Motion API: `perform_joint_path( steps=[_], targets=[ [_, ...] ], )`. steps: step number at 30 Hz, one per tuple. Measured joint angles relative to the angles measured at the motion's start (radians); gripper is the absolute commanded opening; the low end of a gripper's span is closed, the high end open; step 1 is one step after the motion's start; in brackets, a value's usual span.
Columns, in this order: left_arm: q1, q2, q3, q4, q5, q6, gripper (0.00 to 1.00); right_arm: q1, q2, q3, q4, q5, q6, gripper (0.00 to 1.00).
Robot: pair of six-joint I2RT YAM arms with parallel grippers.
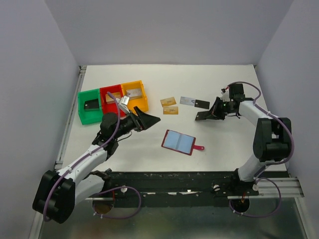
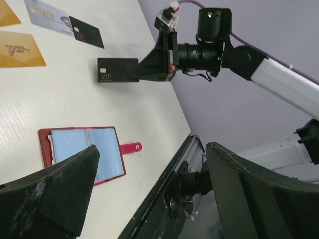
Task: Take the credit cards out of the card holder
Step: Place the credit card at the center of the board.
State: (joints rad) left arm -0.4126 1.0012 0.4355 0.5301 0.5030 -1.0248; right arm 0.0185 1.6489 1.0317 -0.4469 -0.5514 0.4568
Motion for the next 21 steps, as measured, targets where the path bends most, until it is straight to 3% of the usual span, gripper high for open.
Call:
perform_joint_path(
  steps=[16, 21],
  targets=[
    [0.000, 0.132, -0.032, 0.291, 0.214, -0.068, 0.99, -0.066, 0.251, 0.201, -0.068, -0.110, -0.055, 0.03],
    [0.000, 0.145, -0.032, 0.322, 0.228, -0.070, 0.99, -0.066, 0.275, 0.239, -0.098, -0.122, -0.069, 0.14]
  ],
)
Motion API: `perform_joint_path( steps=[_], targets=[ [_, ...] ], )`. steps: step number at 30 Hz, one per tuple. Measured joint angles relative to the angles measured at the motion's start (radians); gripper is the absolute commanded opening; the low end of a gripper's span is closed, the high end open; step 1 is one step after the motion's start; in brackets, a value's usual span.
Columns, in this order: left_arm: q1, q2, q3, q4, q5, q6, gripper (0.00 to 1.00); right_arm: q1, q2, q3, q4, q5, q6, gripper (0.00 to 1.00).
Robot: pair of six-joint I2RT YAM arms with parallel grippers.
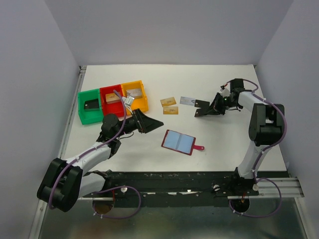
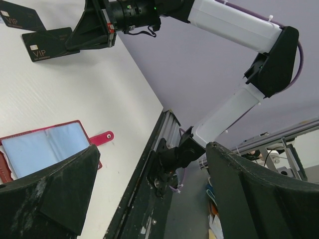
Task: Take the credit cards out of the card holder
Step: Place the credit card at the center of the board, then reset both arms
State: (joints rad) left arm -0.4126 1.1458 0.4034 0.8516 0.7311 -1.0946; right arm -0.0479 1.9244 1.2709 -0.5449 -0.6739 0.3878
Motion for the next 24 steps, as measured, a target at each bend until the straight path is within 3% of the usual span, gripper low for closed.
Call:
perform_joint_path(
  steps=[5, 18, 24],
  targets=[
    [0.000, 0.008, 0.000, 0.014, 0.011, -0.006, 0.99, 0.000, 0.011, 0.004, -0.027, 0.000, -0.013, 0.30],
    [0.000, 0.011, 0.000, 0.006, 0.011, -0.003, 0.99, -0.042, 0.005, 0.003, -0.061, 0.076, -0.012, 0.44],
    [0.000, -0.002, 0.001, -0.092, -0.016, 0.026, 0.99, -0.082, -0.136, -0.061, -0.047, 0.175, 0.026, 0.47]
  ],
)
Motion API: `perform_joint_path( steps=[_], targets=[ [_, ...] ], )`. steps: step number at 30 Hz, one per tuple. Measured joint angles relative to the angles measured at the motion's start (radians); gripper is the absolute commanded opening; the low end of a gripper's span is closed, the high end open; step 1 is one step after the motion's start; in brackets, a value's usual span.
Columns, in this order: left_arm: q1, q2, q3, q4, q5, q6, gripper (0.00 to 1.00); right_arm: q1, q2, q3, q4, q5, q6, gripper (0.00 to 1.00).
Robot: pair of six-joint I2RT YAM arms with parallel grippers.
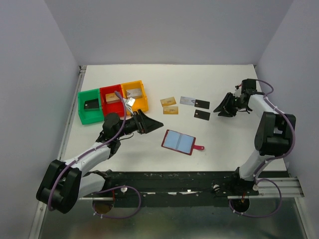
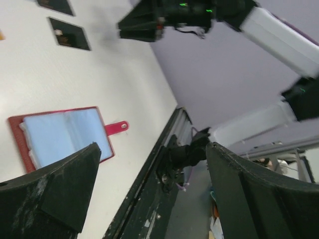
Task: Take the credit cards out of the card holder
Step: Reset both arms
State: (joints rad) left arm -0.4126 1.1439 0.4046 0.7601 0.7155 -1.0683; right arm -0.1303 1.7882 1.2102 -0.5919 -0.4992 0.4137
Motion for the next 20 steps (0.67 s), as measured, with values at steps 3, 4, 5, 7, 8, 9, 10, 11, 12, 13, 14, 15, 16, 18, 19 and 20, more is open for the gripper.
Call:
perform_joint_path(
  steps=[3, 4, 5, 7, 8, 9, 10, 11, 12, 13, 14, 15, 16, 18, 19, 20],
  targets=[
    [0.000, -0.048, 0.035, -0.217, -0.092, 0.065, 0.99, 0.038, -0.166, -0.074, 0.022, 0.061, 0.016, 0.47],
    [0.000, -0.061, 0.066, -0.316, -0.135, 0.097, 0.99, 0.074, -0.227, -0.090, 0.025, 0.097, 0.015, 0.47],
    [0.000, -0.066, 0.100, -0.381, -0.166, 0.118, 0.99, 0.124, -0.295, -0.107, 0.032, 0.135, 0.013, 0.47],
    [0.000, -0.068, 0.180, -0.551, -0.262, 0.172, 0.99, 0.246, -0.433, -0.153, 0.074, 0.203, 0.010, 0.47],
    [0.000, -0.068, 0.214, -0.617, -0.306, 0.190, 0.99, 0.307, -0.505, -0.190, 0.101, 0.232, 0.010, 0.48],
    [0.000, -0.069, 0.249, -0.694, -0.363, 0.212, 0.99, 0.365, -0.583, -0.235, 0.126, 0.261, 0.007, 0.49],
    [0.000, -0.070, 0.269, -0.735, -0.395, 0.223, 0.99, 0.407, -0.660, -0.284, 0.146, 0.289, 0.006, 0.50],
    [-0.002, -0.071, 0.287, -0.786, -0.439, 0.242, 0.99, 0.438, -0.734, -0.335, 0.159, 0.324, 0.005, 0.50],
    [-0.003, -0.073, 0.304, -0.850, -0.496, 0.257, 0.99, 0.459, -0.801, -0.382, 0.164, 0.357, 0.004, 0.50],
    [-0.006, -0.076, 0.311, -0.892, -0.535, 0.271, 0.99, 0.474, -0.856, -0.422, 0.164, 0.388, 0.004, 0.51],
    [-0.010, -0.079, 0.317, -0.930, -0.571, 0.282, 0.99, 0.481, -0.892, -0.448, 0.164, 0.409, 0.004, 0.51],
    [-0.016, -0.084, 0.320, -0.969, -0.608, 0.287, 0.99, 0.486, -0.923, -0.473, 0.163, 0.431, 0.004, 0.51],
    [-0.020, -0.089, 0.321, -0.994, -0.630, 0.293, 0.99, 0.489, -0.947, -0.491, 0.157, 0.452, 0.003, 0.51],
    [-0.028, -0.101, 0.323, -1.044, -0.671, 0.305, 0.99, 0.491, -0.959, -0.505, 0.151, 0.478, 0.000, 0.51],
    [-0.029, -0.108, 0.323, -1.064, -0.688, 0.312, 0.99, 0.491, -0.960, -0.509, 0.149, 0.486, -0.004, 0.51],
    [-0.029, -0.113, 0.325, -1.078, -0.699, 0.318, 0.99, 0.491, -0.961, -0.512, 0.145, 0.495, -0.008, 0.51]
  ],
)
